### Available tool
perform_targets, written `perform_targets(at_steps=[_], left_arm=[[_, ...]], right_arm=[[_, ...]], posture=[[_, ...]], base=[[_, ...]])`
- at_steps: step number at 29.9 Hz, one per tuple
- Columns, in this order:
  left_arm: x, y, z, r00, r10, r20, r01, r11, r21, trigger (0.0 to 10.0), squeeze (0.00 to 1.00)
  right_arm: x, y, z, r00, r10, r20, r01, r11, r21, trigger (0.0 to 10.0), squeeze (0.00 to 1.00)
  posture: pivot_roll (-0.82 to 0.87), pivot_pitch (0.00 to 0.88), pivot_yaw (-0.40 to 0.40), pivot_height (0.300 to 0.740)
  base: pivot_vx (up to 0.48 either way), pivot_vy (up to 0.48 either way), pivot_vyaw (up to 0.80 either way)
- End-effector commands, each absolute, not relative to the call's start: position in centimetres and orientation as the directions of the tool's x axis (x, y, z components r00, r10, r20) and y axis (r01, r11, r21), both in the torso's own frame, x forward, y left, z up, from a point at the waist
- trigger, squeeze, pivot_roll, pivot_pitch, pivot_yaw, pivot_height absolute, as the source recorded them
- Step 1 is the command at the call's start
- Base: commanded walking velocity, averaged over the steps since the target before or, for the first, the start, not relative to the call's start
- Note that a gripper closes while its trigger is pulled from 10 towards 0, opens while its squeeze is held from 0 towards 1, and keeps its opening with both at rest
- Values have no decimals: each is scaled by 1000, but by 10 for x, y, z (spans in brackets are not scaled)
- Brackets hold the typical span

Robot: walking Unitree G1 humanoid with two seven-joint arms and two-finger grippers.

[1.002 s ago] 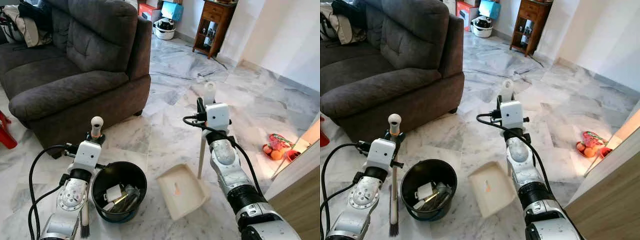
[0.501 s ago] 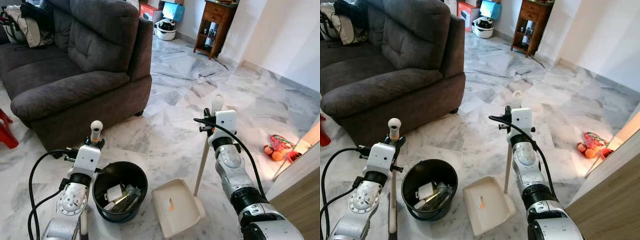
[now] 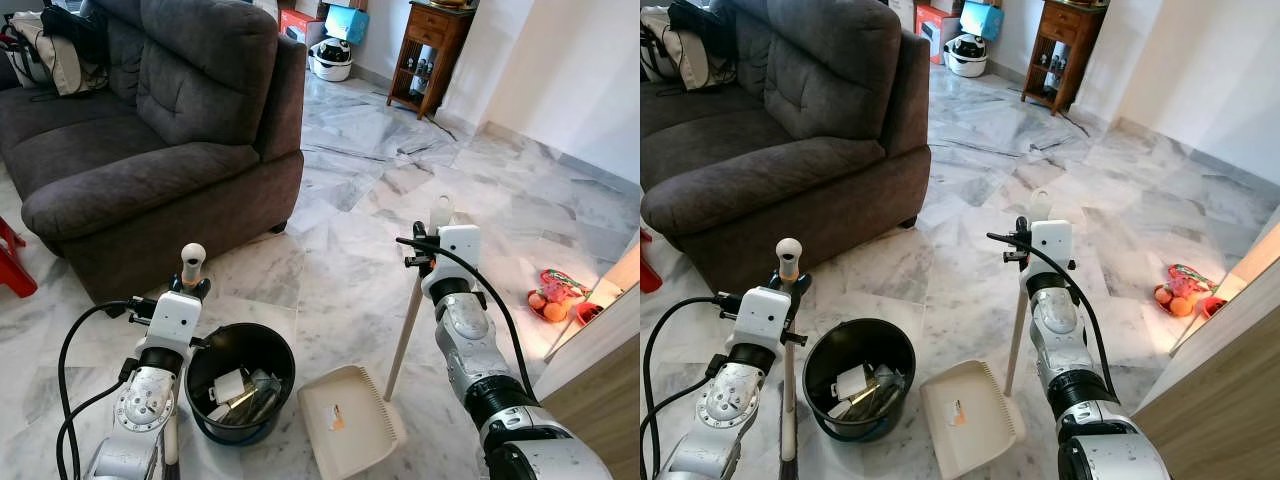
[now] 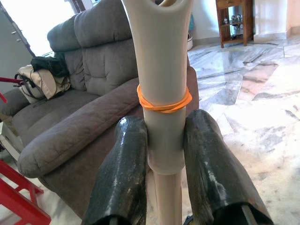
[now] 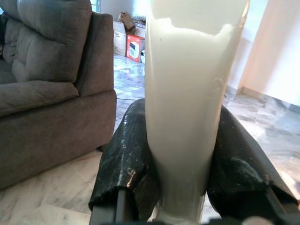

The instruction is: Sweep floor

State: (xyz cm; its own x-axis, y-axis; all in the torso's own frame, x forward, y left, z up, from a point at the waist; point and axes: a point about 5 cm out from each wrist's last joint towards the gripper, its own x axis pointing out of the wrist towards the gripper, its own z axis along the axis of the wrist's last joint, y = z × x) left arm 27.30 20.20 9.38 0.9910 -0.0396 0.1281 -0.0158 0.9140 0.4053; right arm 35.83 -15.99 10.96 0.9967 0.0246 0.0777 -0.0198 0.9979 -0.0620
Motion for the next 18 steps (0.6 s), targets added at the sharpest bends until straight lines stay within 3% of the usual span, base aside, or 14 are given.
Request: perform_targets(at_steps=[1, 18], left_arm=[[276, 196, 104, 981, -66, 184, -15, 913, 409, 10000, 0], [278, 192, 103, 980, -85, 181, 3, 912, 411, 10000, 0]], right_arm=[[363, -166, 122, 992, 10, 128, -3, 998, -56, 10000, 0], [362, -166, 120, 991, 19, 132, -12, 998, -54, 10000, 0]], posture=[[209, 0, -91, 740], [192, 0, -86, 740]], base=[[0, 0, 0], [-215, 0, 0]])
